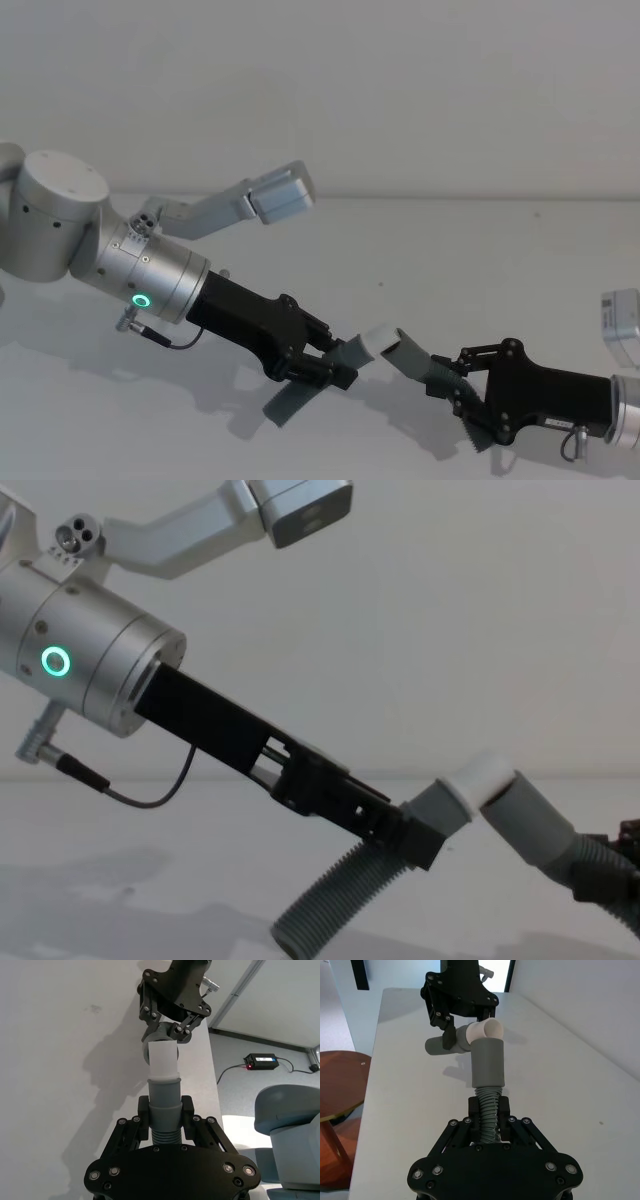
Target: Use both hands to pick up one end of the pipe from the table, align the ends, and insert them.
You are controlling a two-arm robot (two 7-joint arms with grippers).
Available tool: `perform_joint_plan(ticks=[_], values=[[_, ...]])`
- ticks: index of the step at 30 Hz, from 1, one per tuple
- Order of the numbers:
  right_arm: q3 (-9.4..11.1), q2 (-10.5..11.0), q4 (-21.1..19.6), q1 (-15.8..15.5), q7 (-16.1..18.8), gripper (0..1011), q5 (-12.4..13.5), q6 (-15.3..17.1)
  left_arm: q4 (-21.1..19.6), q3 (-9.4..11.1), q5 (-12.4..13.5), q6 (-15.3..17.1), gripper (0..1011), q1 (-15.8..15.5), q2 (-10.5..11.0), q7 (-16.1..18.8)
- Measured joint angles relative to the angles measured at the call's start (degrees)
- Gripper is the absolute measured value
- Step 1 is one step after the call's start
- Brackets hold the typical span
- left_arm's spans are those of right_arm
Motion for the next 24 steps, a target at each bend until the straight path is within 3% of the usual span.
perform_joint_plan(ticks=[11,24], values=[[-0.39,0.20,0.11,0.28,-0.18,190,0.16,-0.15,0.30,0.83,-0.29,-0.09,356,-0.53,-0.02,-0.45],[-0.74,0.37,0.41,0.52,-0.42,191,0.36,-1.09,-1.06,1.48,0.31,1.50,356,-1.31,1.20,1.60]])
